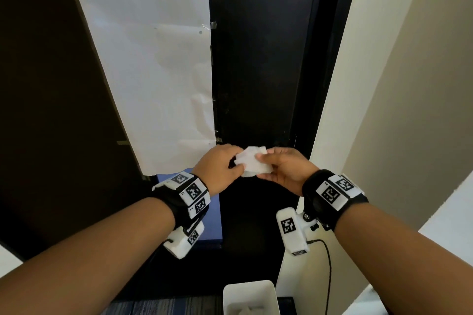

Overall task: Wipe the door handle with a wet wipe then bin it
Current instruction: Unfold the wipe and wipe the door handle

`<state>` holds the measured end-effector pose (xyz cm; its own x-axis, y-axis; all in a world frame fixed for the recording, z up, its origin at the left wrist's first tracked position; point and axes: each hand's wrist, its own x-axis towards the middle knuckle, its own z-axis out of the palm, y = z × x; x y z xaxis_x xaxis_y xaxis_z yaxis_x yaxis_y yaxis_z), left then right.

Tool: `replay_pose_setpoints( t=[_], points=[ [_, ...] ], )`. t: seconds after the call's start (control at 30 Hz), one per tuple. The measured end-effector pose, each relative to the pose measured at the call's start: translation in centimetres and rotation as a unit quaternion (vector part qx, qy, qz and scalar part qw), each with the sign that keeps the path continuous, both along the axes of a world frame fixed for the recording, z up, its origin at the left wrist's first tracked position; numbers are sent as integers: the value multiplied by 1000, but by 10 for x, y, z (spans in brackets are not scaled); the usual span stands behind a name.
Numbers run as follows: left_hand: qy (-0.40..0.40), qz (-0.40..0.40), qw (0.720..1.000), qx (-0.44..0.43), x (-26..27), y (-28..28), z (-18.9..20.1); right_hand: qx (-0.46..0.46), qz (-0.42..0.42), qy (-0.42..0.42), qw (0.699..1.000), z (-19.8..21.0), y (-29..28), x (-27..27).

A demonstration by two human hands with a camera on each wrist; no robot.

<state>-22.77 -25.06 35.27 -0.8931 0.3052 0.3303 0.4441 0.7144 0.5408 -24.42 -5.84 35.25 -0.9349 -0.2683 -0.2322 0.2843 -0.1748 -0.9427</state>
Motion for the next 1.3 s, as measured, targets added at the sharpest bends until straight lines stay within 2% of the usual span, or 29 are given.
replay_pose_setpoints(
  t=[0.07,0.13,0.23,0.3,0.4,0.5,0.53,0.67,0.83,0.93,1.2,1.3],
  points=[
    [56,-15,996,-74,-4,-4,3,27,-66,44,996,9,1,-8],
    [79,-16,989,-126,-8,-7,8,128,-142,120,974,17,5,-18],
    [102,-13,977,-188,-15,-13,13,352,-196,259,878,25,13,-28],
    [96,-13,970,-225,-18,-16,16,428,-178,328,823,22,18,-29],
    [80,-7,962,-260,-23,-21,16,545,-62,384,743,5,17,-25],
    [72,-5,954,-290,-28,-28,13,601,27,396,693,-14,7,-14],
    [72,-6,952,-298,-29,-30,12,605,35,399,688,-18,3,-10],
    [73,-14,950,-304,-33,-31,10,601,39,360,712,-18,-8,-8],
    [67,-15,950,-305,-38,-33,7,617,43,331,713,-15,-30,-12],
    [64,-20,950,-304,-39,-34,8,602,37,329,726,-15,-45,-10],
    [39,-36,954,-295,-42,-37,14,585,60,348,730,-15,-78,-14],
    [30,-42,958,-281,-42,-38,15,557,75,366,742,-21,-82,-17]
  ],
)
